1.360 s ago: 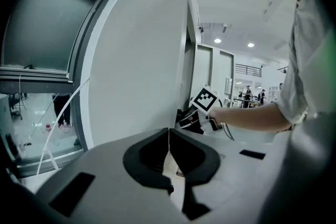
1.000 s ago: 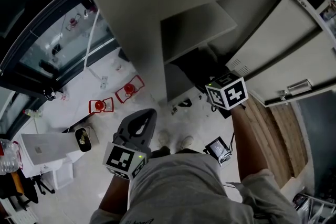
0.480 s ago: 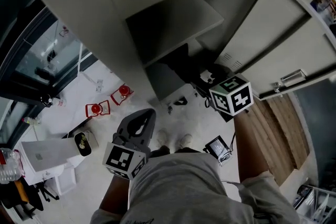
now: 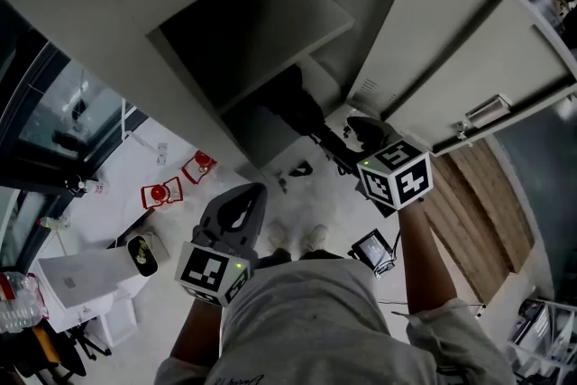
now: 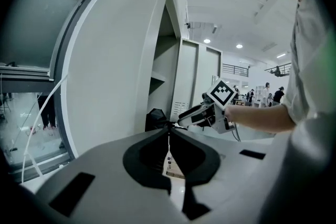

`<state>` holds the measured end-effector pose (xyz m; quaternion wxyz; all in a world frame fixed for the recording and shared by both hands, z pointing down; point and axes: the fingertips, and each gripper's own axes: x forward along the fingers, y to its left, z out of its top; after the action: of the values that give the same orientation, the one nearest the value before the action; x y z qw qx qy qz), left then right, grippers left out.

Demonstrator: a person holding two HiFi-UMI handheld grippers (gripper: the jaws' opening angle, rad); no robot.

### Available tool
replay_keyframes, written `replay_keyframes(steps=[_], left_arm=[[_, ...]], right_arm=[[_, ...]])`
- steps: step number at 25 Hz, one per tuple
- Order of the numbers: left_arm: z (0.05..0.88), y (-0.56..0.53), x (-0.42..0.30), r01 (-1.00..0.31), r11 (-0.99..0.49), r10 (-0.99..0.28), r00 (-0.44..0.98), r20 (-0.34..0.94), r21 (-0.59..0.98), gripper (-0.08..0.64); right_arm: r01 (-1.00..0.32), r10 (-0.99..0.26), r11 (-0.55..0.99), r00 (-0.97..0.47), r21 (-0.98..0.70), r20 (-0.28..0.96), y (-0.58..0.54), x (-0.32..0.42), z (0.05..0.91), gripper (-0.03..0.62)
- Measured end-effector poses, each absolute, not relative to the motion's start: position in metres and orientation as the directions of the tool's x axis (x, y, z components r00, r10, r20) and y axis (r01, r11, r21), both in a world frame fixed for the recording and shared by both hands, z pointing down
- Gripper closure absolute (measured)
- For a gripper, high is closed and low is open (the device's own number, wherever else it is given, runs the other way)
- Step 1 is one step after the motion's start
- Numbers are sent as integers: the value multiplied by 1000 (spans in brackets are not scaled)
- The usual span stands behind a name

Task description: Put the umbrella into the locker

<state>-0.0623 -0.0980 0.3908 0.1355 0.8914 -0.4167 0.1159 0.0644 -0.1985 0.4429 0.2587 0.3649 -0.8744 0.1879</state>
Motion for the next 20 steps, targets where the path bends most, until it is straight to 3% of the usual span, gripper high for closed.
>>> replay_keyframes(steps=[20], left_arm=[[390,-90,-56,-770,-623,-705,630,326,140,540]], right_arm=[[-744,-496,648,-575,-163,650,-169,75,485,325]])
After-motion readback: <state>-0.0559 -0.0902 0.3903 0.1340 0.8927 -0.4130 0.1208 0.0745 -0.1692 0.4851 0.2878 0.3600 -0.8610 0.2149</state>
